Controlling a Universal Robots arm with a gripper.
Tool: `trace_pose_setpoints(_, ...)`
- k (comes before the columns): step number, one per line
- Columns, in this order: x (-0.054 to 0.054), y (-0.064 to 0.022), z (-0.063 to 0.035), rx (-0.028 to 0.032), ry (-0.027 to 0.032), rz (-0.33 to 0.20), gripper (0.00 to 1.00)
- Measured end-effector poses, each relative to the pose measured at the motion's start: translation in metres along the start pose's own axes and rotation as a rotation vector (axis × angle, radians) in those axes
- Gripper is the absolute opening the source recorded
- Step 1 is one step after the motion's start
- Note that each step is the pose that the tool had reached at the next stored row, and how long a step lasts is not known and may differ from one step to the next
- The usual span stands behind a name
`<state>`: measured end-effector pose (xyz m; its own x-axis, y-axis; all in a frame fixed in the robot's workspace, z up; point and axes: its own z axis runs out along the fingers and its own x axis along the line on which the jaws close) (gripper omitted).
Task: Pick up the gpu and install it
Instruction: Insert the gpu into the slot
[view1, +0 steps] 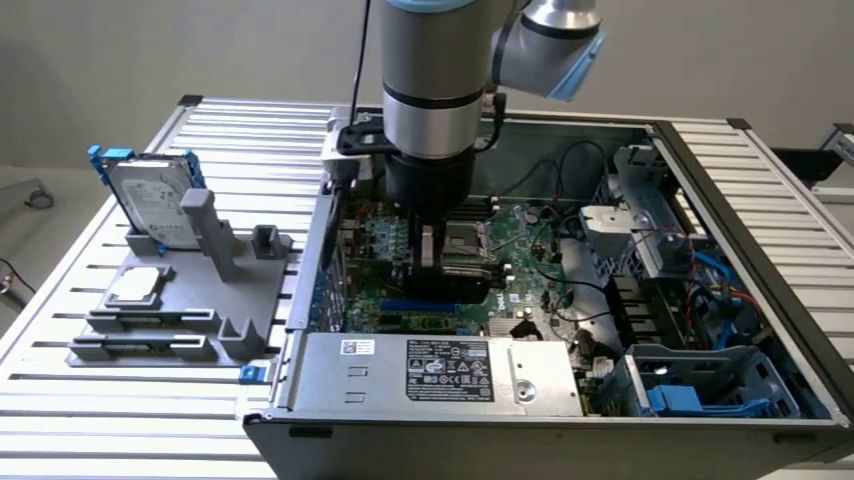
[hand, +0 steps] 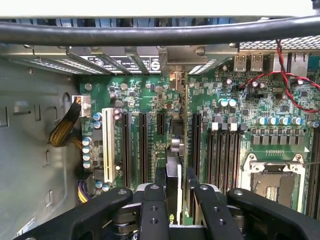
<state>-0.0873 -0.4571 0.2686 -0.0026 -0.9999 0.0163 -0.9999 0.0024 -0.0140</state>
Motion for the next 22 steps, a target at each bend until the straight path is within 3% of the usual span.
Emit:
trace_pose_setpoints(4,-0.0001,0.0018,0.0018,0.0,-0.0033,0.0,0.26)
trace_pose_setpoints(22,-0.0002,0.0044,0.0059,-0.0001,-0.004,0.0,0.26)
